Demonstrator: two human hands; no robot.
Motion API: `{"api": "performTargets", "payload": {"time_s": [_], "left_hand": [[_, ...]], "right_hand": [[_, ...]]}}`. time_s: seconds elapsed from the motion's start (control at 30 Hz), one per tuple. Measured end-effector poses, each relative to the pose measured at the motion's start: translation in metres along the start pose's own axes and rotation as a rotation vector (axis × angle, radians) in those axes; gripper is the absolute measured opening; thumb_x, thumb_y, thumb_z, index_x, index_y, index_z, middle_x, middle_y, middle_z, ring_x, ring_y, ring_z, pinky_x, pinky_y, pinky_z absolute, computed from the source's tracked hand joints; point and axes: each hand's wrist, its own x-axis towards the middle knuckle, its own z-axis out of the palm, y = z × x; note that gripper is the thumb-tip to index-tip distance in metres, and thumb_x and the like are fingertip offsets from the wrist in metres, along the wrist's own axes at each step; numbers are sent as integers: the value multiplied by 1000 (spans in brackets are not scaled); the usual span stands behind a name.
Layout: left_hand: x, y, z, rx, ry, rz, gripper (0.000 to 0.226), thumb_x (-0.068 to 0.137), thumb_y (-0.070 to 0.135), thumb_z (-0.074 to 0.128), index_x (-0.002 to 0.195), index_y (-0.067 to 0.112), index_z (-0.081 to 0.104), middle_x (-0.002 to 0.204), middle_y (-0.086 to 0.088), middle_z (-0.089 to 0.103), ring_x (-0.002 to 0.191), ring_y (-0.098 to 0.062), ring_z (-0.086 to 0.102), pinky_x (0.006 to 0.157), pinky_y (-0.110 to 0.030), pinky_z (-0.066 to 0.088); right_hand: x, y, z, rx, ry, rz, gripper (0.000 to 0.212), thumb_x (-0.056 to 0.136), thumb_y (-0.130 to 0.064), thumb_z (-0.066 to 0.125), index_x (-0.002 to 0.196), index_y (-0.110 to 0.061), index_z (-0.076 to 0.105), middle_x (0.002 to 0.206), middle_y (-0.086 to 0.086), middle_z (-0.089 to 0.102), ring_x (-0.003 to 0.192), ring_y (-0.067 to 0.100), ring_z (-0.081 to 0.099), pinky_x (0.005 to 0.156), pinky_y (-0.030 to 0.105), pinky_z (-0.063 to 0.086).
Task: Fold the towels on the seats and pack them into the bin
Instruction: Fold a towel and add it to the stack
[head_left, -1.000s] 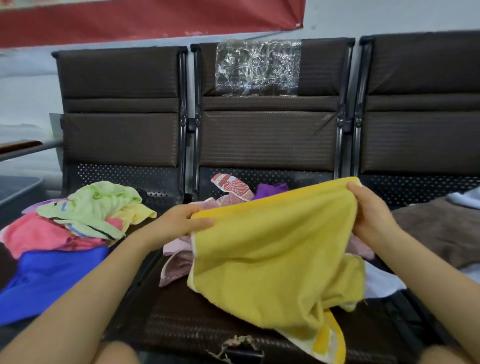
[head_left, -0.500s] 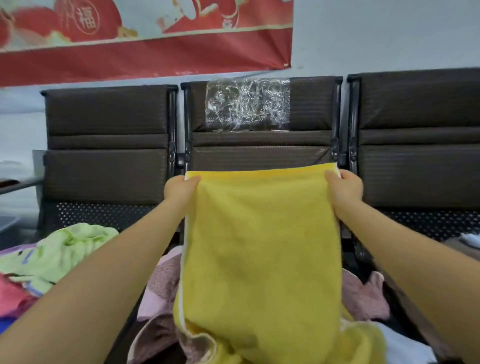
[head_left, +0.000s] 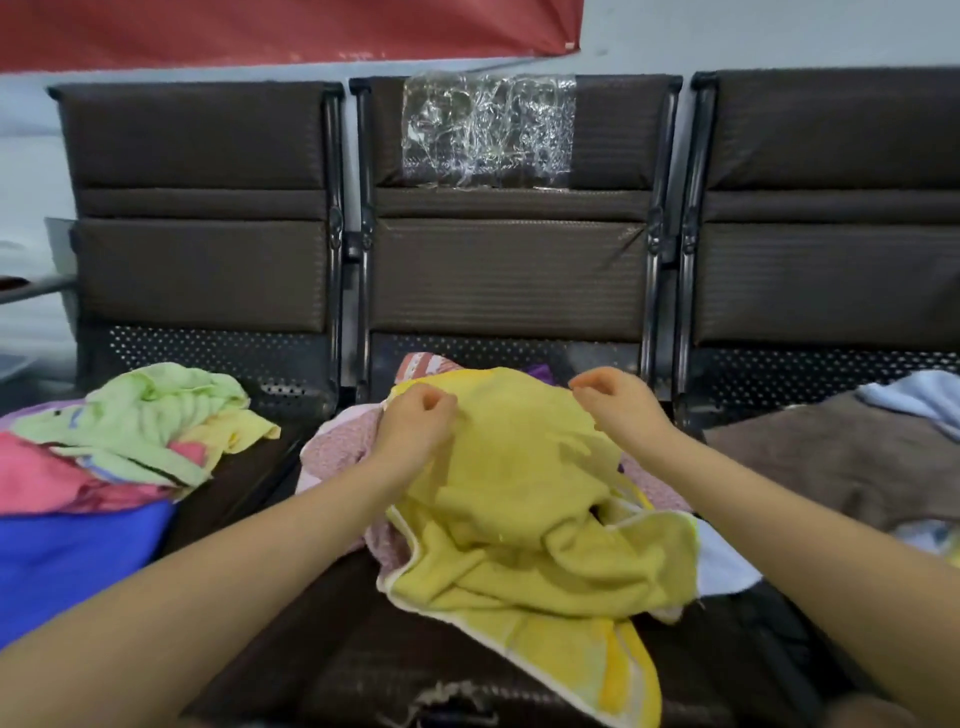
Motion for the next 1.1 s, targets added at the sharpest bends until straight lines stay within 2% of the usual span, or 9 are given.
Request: {"api": "performTargets", "payload": {"time_s": [0.1,0.23,0.37,0.47,0.57,0.77,0.9,1.03,1.1], "left_hand": [[-51,11,-7,-195,-143,-24,24,95,28,54,73,18,60,68,5,58,63,-12,55,59,-25,45],[-100,16,-2,-229,-482,-13,34,96,20,54,63,13,61,50,7,55,42,-5,47,44,-14,39],[-130,-2,15,-30,-668,139,21,91,26,63,72,24,68,68,9,66,65,-5,58,67,-21,48],[-152,-23,29,222,-758,296,25,78,45,74,101,36,70,102,15,58,98,1,52,92,-18,42],[-160,-33,42,291,-680,400,47,71,57,74,114,44,65,104,18,41,107,-1,38,97,-14,30],[-157,-34,47,57,-593,356,7,80,42,72,81,46,68,93,6,56,96,-5,50,86,-17,37],[-141,-18,33,-163,-565,217,21,91,21,63,75,34,67,82,12,65,81,3,57,81,-17,42],[-112,2,-5,-391,-348,49,23,99,25,50,86,26,68,77,20,68,75,6,62,68,-7,45],[-95,4,-26,-613,-269,-78,22,98,26,49,99,16,69,91,3,72,82,-7,69,71,-22,54]], "right_hand": [[-54,-9,-12,100,-38,8,21,95,-18,53,80,-15,68,80,3,67,74,17,60,62,31,48],[-99,1,-39,-210,-244,-146,35,95,-31,57,70,-8,65,71,8,66,70,23,62,67,36,49],[-112,24,-66,-397,-500,-110,33,85,-47,64,97,-16,70,95,2,68,91,9,60,86,26,45],[-118,47,-77,-523,-589,-140,67,69,-66,66,127,-35,57,124,-14,54,121,4,43,107,25,34],[-111,66,-73,-548,-542,-194,70,66,-71,64,125,-35,59,125,-14,54,122,6,42,109,28,31],[-98,70,-61,-273,-569,-63,3,88,-29,69,85,-27,68,88,-14,64,86,0,56,81,18,43],[-89,66,-65,-13,-435,-31,65,77,-62,64,78,3,62,68,7,53,68,15,54,69,23,44],[-84,51,-69,460,-343,73,42,80,-47,70,85,-5,69,72,8,60,70,21,56,63,25,48],[-80,45,-71,642,-294,140,41,90,-42,60,87,-1,64,60,3,59,55,17,56,48,19,46]]}}
